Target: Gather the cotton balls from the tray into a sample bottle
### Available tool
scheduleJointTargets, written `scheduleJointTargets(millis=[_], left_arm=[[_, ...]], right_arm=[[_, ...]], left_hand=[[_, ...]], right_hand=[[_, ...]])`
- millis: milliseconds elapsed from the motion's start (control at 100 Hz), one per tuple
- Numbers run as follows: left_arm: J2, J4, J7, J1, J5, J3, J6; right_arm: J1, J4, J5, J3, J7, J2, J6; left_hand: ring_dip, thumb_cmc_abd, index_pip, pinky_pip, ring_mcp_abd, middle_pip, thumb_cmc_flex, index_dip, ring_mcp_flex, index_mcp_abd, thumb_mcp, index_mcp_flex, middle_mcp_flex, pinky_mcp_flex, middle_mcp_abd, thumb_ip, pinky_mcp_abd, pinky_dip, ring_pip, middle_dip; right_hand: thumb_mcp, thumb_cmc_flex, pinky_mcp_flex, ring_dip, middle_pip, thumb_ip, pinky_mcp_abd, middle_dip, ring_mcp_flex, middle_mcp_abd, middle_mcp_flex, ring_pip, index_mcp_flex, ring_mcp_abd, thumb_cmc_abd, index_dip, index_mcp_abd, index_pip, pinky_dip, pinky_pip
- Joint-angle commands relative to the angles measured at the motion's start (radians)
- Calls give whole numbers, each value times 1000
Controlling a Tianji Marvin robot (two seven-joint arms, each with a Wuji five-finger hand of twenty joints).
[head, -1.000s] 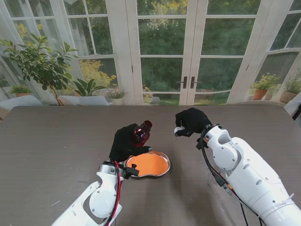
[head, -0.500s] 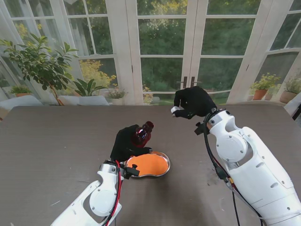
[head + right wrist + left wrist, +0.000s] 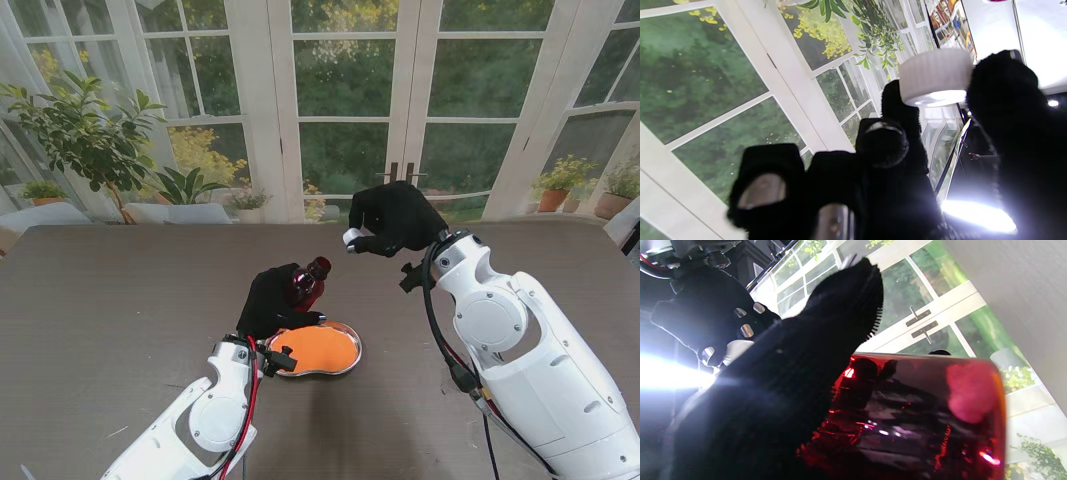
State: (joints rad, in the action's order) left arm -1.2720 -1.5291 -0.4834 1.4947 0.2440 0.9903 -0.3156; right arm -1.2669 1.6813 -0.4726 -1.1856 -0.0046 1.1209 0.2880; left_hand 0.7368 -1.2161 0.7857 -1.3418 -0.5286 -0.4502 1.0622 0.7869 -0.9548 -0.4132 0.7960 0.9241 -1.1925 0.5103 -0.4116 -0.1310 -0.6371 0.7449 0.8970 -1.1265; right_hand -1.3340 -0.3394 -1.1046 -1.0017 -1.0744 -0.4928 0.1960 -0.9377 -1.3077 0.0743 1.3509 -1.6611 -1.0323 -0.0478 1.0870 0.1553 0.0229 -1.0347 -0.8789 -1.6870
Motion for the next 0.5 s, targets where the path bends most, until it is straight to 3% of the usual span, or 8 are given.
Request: scheduleJointTargets(millis=[0,490], left_arm=[[-1,-2,22,-3,-5,0,3],[4,16,47,-19,-9,0,-13]], right_arm=[[-10,18,-6,10,17,1,10],[-19,43,-14,61,35,-4,58]], left_hand=[[10,819,130,11,-96,1,67,25,-19,146,83,93,-43,-28,3,17,8,15,4,-13],[10,819,130,11,-96,0,66,26,-19,145,83,94,-44,-27,4,18,7,16,4,-13]], right_hand=[[-91,-96,-22,3,-30,70,17,-16,-10,6,91,-68,-58,-71,-80,87,25,-113,2,-95],[-86,-97,-22,3,-27,72,16,-18,-10,5,91,-68,-57,-72,-81,90,24,-111,2,-95]])
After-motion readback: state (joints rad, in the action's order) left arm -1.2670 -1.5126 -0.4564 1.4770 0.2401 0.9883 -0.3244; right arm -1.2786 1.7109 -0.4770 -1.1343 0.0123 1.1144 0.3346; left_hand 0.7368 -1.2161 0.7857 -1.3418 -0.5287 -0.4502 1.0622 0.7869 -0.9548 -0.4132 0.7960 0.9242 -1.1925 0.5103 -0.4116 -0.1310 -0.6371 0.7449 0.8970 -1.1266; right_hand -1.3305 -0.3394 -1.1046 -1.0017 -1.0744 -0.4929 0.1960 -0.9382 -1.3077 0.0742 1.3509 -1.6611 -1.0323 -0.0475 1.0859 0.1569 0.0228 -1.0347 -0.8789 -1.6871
